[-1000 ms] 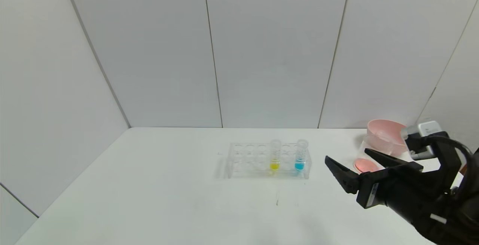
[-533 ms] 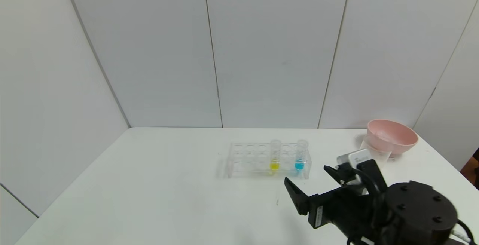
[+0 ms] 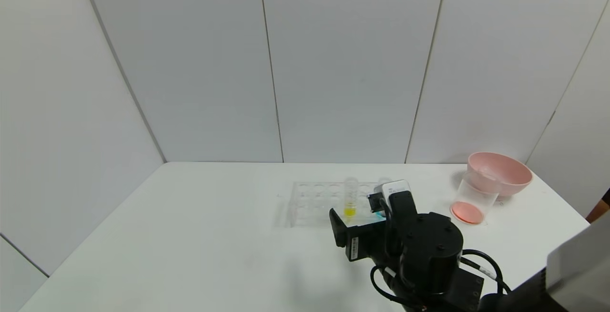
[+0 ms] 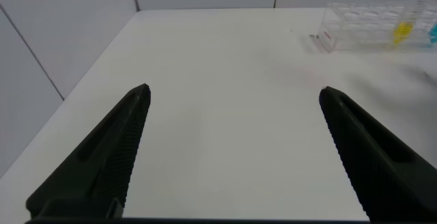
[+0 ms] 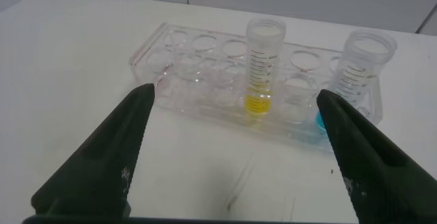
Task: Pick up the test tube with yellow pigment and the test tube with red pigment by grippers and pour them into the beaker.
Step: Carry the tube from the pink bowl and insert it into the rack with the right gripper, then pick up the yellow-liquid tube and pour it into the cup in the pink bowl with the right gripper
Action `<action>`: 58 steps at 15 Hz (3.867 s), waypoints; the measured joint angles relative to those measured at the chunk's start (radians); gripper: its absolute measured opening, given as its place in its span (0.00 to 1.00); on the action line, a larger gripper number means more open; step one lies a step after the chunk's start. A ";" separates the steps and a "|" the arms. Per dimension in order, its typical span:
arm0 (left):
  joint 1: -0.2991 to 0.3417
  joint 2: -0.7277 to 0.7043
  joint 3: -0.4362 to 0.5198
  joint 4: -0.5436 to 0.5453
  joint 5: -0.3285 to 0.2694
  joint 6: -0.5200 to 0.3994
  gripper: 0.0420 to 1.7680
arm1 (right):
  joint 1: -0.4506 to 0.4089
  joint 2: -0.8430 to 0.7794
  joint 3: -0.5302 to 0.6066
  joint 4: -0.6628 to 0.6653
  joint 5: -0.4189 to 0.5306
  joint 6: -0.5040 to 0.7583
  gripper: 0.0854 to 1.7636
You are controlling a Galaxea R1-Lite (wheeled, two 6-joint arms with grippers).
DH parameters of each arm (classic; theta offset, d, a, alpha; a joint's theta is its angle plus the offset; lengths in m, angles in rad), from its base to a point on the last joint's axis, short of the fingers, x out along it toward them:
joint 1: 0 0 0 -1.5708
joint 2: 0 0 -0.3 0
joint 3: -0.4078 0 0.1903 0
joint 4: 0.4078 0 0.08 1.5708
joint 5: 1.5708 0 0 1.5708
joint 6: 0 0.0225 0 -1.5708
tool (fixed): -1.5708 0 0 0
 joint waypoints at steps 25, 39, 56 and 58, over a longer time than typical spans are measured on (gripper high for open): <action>0.000 0.000 0.000 0.000 0.000 0.000 1.00 | -0.128 0.276 -0.360 0.127 -0.010 0.004 0.47; 0.000 0.000 0.000 0.000 0.000 0.000 1.00 | -0.140 0.226 -0.367 0.130 -0.007 0.000 0.26; 0.000 0.000 0.000 0.000 0.000 0.000 1.00 | -0.301 -0.171 -0.229 0.124 0.059 -0.301 0.26; 0.000 0.000 0.000 0.000 0.000 0.000 1.00 | -0.408 -0.202 -0.198 0.124 0.089 -0.313 0.26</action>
